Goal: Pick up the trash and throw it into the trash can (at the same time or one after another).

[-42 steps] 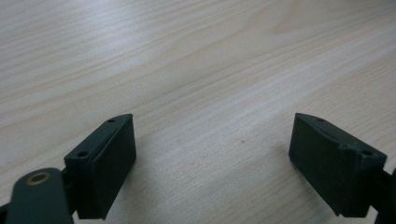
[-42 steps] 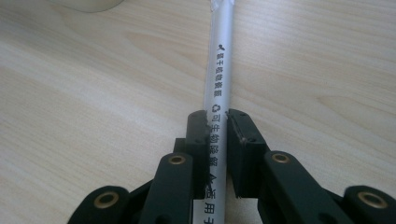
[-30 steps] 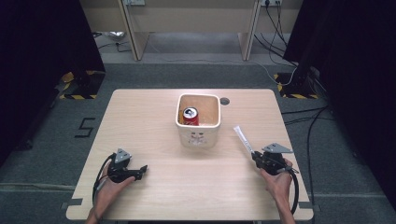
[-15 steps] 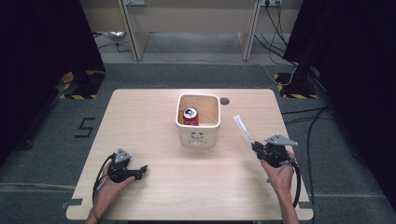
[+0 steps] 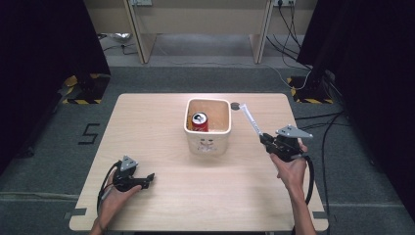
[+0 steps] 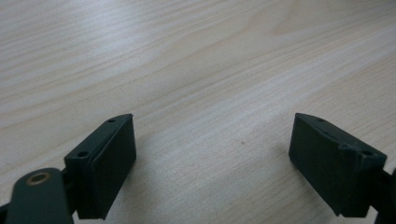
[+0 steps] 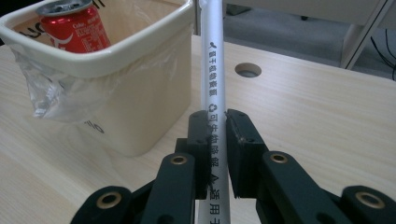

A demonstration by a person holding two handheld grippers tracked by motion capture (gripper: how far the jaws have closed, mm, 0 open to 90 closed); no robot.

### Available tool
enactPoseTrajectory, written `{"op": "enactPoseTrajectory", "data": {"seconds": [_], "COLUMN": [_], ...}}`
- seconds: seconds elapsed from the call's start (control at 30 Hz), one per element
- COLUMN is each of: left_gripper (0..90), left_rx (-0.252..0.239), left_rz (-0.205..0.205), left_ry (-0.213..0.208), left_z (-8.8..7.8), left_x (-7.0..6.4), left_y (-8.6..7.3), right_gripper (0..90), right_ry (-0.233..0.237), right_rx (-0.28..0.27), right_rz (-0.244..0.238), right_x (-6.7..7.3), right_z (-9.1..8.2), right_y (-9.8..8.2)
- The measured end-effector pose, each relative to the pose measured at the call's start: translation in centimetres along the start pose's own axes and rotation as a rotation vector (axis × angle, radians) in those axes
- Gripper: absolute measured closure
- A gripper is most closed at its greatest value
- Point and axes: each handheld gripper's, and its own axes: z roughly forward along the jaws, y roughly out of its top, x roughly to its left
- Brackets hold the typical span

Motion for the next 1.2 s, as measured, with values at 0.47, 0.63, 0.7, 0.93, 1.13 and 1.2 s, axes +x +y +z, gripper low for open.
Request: {"op": "enactPoseTrajectory", "data": {"seconds": [0.47,0.63,0.7,0.93,1.13,1.2], "left_gripper": [14.0,14.0,14.0,14.0,14.0,14.0], "left_rx": [0.002,0.003,0.003,0.002,0.002,0.004], "left_rz": [0.0,0.002,0.002,0.003,0.002,0.003], "left_ry": [0.001,0.0,0.0,0.001,0.001,0.001], "left_z": [0.0,0.0,0.0,0.0,0.0,0.0], "left_x": [0.0,0.0,0.0,0.0,0.0,0.0], "left_y": [0.0,0.1,0.1,0.0,0.1,0.1], "right_gripper": [80.4,80.4,80.4,80.4,80.3,80.3], "right_ry": [0.055,0.072,0.077,0.1,0.115,0.12], "right_rx": [-0.033,-0.05,-0.051,-0.051,-0.05,-0.051], "right_rz": [-0.008,-0.009,-0.014,-0.034,-0.033,-0.027], "right_x": [0.9,1.5,1.9,3.3,4.1,4.4], "right_z": [1.0,1.5,1.9,3.4,4.7,5.2], "right_y": [5.1,7.0,7.8,10.1,11.7,12.2]}}
